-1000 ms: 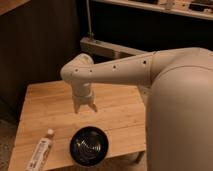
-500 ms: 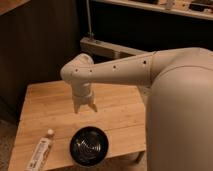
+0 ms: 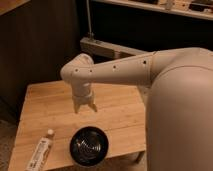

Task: Place the bottle in the ceramic bowl

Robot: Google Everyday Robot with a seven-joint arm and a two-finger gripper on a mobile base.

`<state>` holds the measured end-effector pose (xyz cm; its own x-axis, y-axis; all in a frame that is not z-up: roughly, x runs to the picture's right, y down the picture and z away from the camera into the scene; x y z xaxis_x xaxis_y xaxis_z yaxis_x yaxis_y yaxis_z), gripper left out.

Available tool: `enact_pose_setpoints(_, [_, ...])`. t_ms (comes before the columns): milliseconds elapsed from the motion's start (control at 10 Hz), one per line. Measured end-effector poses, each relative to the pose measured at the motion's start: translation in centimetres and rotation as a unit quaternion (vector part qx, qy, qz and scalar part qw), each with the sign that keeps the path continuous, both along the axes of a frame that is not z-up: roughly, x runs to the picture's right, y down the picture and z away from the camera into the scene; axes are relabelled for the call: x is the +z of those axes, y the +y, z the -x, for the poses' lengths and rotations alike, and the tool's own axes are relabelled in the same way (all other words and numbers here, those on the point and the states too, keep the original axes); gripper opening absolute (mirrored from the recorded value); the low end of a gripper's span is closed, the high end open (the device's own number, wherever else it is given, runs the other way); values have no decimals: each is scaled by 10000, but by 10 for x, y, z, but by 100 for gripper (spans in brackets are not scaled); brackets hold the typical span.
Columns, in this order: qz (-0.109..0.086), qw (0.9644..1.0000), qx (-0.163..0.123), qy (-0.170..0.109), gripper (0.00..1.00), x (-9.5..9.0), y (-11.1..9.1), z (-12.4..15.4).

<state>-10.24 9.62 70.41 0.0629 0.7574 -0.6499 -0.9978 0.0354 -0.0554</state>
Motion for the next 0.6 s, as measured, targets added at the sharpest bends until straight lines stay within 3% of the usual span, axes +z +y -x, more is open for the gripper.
enact_pose_setpoints(600, [11,10000,-2,2,65,1,1,0])
